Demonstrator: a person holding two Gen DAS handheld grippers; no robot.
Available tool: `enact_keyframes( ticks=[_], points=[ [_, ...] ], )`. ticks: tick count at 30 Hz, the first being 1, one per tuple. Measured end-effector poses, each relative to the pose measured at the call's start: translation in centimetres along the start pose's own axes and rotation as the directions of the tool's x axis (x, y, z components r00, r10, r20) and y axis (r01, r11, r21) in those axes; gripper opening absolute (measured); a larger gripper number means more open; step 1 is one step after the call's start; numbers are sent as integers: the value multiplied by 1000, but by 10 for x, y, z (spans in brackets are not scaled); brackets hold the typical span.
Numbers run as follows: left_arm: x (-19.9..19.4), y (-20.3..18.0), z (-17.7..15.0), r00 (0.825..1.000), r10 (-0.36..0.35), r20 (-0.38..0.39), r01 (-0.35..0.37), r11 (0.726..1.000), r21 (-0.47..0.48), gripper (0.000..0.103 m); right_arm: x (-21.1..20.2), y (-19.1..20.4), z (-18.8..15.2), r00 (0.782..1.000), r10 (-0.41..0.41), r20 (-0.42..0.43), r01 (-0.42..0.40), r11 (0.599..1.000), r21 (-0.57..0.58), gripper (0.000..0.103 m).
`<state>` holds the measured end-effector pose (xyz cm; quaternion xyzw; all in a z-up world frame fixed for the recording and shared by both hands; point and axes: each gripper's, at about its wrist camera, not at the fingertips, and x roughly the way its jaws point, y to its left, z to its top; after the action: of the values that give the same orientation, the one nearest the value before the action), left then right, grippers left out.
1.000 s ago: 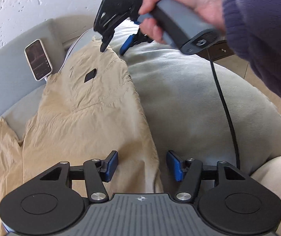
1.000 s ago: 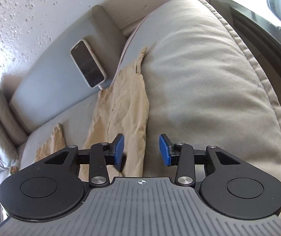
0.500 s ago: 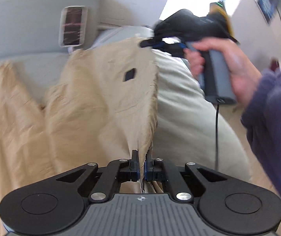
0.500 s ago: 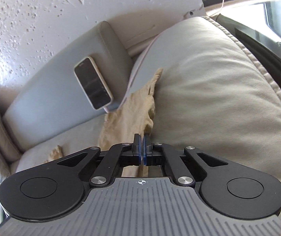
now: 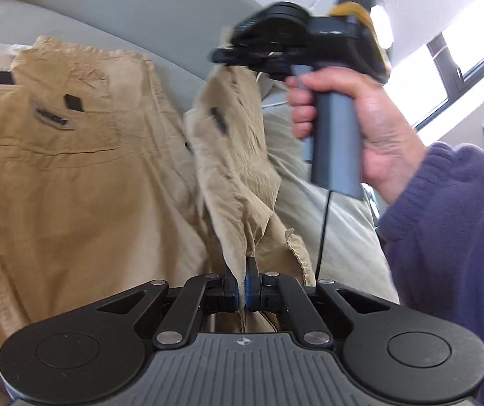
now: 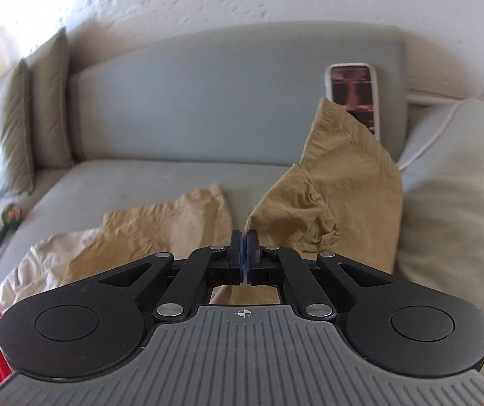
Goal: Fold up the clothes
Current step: 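Pinch the trouser waistband with both grippers and lift it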
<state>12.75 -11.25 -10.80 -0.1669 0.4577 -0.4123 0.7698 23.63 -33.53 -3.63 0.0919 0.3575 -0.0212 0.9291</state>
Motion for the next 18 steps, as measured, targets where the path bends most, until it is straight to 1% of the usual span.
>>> enact_keyframes(
  ticks=[2, 3, 6, 9, 11, 13, 15, 16, 18],
  points=[
    [-13, 10, 0, 1000, 0, 10, 0, 1000, -17, 2, 18, 37, -4, 999, 46, -29, -48, 995, -89, 1],
    [-18, 16, 0, 1000, 15, 8, -15, 1000, -24, 2, 27, 56, -7, 997, 68, -45, -73, 988, -133, 1],
    [-22, 40, 2, 997, 70, -22, -71, 995, -63, 2, 50, 77, -14, 995, 42, -92, -56, 987, -149, 1],
    [-20, 68, 0, 996, 72, -61, -80, 986, -149, 2, 73, 97, -22, 990, 11, -138, -33, 986, -161, 1],
    [-22, 74, 0, 995, 84, -57, -92, 983, -157, 2, 88, 110, -27, 986, -10, -169, -19, 985, -169, 1],
    [-31, 72, 3, 995, 92, -28, -95, 985, -144, 2, 103, 124, -32, 980, -31, -199, -5, 984, -178, 1],
    [-41, 69, 9, 995, 101, 19, -98, 989, -113, 2, 92, 128, -25, 993, -25, -113, 6, 987, -162, 0],
    [-47, 67, 11, 994, 104, 39, -99, 990, -105, 2, 84, 130, -17, 998, 0, -58, -8, 989, -147, 0],
    [-57, 63, 15, 991, 110, 73, -104, 991, -82, 2, 76, 138, -9, 999, 44, -31, -47, 990, -134, 0]
  ],
)
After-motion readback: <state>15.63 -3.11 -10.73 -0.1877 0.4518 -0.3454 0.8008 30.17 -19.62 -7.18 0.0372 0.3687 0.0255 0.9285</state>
